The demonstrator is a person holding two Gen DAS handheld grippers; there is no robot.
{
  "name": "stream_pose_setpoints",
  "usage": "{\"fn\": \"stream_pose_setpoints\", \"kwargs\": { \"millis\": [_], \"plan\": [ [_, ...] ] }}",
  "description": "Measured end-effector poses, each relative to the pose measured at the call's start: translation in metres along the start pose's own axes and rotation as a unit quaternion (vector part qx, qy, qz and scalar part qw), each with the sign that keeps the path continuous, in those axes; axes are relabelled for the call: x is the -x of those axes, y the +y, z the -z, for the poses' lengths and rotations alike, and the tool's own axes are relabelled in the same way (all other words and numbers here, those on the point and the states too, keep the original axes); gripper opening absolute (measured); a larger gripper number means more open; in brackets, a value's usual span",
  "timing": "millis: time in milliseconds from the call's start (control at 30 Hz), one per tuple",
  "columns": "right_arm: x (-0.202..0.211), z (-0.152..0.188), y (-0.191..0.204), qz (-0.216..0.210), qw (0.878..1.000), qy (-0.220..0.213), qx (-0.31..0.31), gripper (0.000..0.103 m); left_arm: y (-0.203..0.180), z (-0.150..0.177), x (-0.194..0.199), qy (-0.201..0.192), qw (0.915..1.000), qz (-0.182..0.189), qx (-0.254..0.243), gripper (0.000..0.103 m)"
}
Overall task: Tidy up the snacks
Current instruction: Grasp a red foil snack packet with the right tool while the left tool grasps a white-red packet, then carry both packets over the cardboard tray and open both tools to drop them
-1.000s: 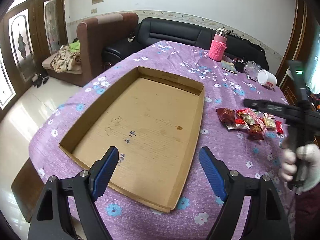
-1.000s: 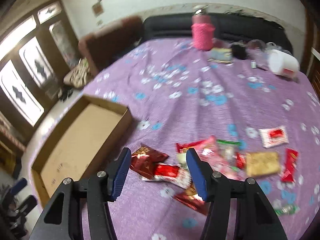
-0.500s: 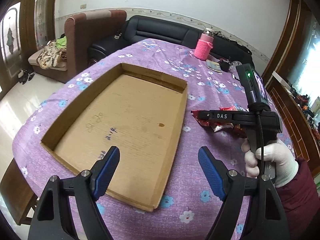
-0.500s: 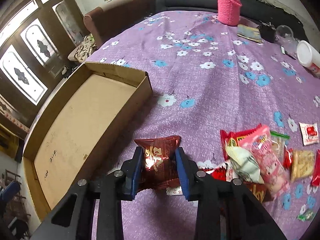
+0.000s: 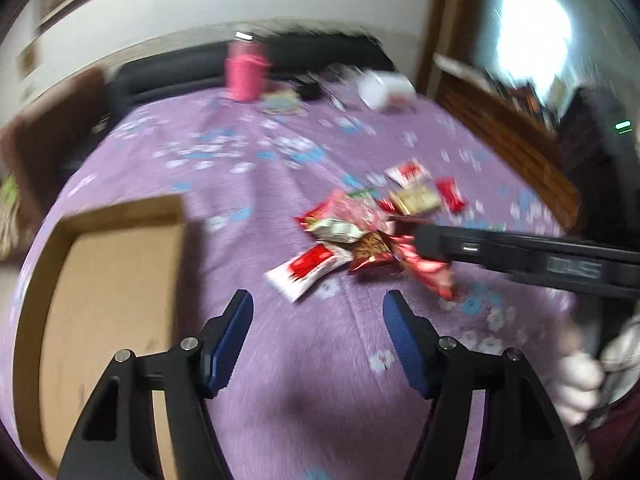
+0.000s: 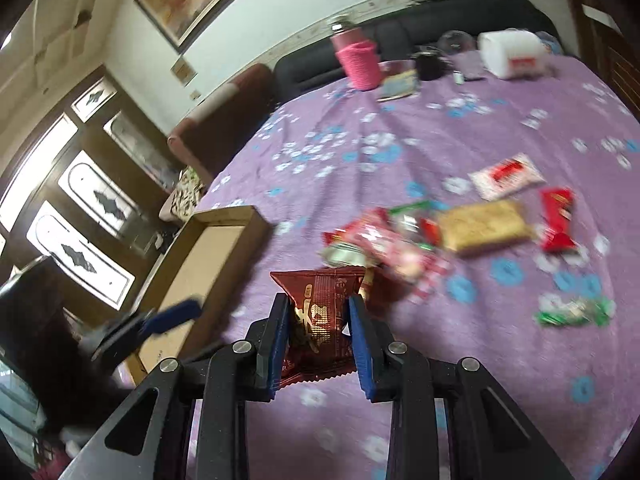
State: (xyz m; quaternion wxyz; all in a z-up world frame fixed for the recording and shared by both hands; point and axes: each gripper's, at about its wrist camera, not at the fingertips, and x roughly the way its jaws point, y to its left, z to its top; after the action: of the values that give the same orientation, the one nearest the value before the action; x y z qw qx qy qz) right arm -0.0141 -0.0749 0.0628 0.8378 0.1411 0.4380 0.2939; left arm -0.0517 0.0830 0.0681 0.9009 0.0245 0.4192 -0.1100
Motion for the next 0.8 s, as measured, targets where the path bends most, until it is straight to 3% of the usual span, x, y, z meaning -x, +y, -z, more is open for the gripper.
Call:
{"fn": "stream_pose_setpoints", "kwargs": {
  "millis": [67, 400, 467, 533, 667, 800],
  "plan": [
    [0.007, 0.005, -0.014, -0.005, 1.000, -0.004, -0.013, 0.032, -0.003, -0.010, -0.026, 0.023, 0.9990, -0.018, -0.033, 0.064],
    [0.011, 0.007, -0.039, -0.056, 0.997, -0.016, -0.041, 0.032, -0.006, -0.018, -0.089, 0.089, 0.9919, -0.020, -0.088, 0.064],
    [0.009, 0.008, -0.040, -0.063, 0.997, -0.014, -0.041, 0.032, -0.003, -0.018, -0.090, 0.089, 0.9930, 0.005, -0.078, 0.056],
    [0.006, 0.010, -0.040, -0.065, 0.997, -0.012, -0.041, 0.032, 0.001, -0.021, -0.089, 0.087, 0.9941, 0.009, -0.064, 0.031],
    [0.004, 0.012, -0.041, -0.063, 0.997, -0.010, -0.043, 0.032, 0.012, -0.021, -0.081, 0.078, 0.9962, 0.034, -0.019, 0.007],
    [0.006, 0.012, -0.035, -0.055, 0.998, -0.013, -0.035, 0.032, 0.012, -0.014, -0.071, 0.065, 0.9970, 0.042, 0.003, 0.006]
  ]
}}
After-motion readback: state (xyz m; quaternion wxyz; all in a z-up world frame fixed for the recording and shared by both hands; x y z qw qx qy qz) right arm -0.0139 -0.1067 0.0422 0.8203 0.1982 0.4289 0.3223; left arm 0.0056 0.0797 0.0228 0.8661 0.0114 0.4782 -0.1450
